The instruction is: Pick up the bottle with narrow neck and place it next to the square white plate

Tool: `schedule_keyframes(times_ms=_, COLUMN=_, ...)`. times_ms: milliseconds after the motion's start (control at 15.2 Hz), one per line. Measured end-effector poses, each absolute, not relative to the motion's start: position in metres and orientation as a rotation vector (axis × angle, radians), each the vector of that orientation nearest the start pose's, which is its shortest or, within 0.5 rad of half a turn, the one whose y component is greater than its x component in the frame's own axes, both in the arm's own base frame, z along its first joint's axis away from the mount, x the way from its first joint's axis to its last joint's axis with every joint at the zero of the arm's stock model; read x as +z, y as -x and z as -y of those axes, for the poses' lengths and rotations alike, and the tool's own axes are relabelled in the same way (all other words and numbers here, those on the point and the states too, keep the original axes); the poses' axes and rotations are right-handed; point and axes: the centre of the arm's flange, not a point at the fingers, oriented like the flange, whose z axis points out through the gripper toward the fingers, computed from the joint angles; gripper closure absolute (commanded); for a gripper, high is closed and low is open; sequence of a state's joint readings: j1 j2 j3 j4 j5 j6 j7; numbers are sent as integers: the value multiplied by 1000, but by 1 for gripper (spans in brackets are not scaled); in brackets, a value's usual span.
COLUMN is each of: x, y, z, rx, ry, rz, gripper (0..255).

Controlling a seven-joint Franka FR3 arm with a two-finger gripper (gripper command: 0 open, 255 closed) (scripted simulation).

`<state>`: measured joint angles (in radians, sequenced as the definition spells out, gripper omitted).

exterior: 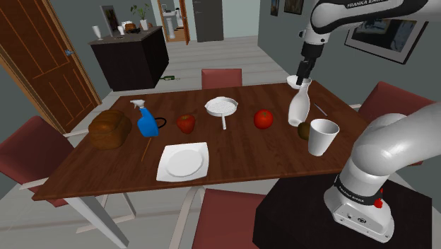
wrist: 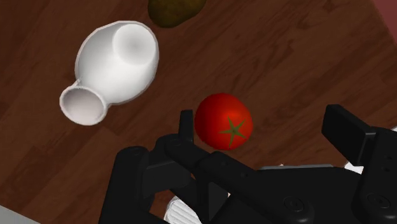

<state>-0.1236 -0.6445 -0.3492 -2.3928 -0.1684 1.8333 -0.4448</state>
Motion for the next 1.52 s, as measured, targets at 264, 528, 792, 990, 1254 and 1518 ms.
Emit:
schedule_keyframes(times_ms=264, x=506, y=-323, z=251, rx=-132, ry=3121, rz=105, gripper=0)
schedule_keyframes(times_ms=528, x=486, y=-328, z=297, rx=-152, ry=3119, rz=97, gripper=0)
schedule_keyframes(times_ms=792, x=469, y=-328, z=343, rx=-169, ry=3117, rz=90, gripper=0)
schedule_keyframes(times_ms=990, x=455, y=-330, z=349, rx=-172, ry=3118, rz=91, gripper=0)
schedule_keyframes(times_ms=1254, x=432, y=-334, z=348, rx=-172, ry=3118, rz=92, gripper=0)
schedule_keyframes(times_ms=1518, x=426, y=-335, z=349, rx=-172, ry=3119, rz=92, gripper=0)
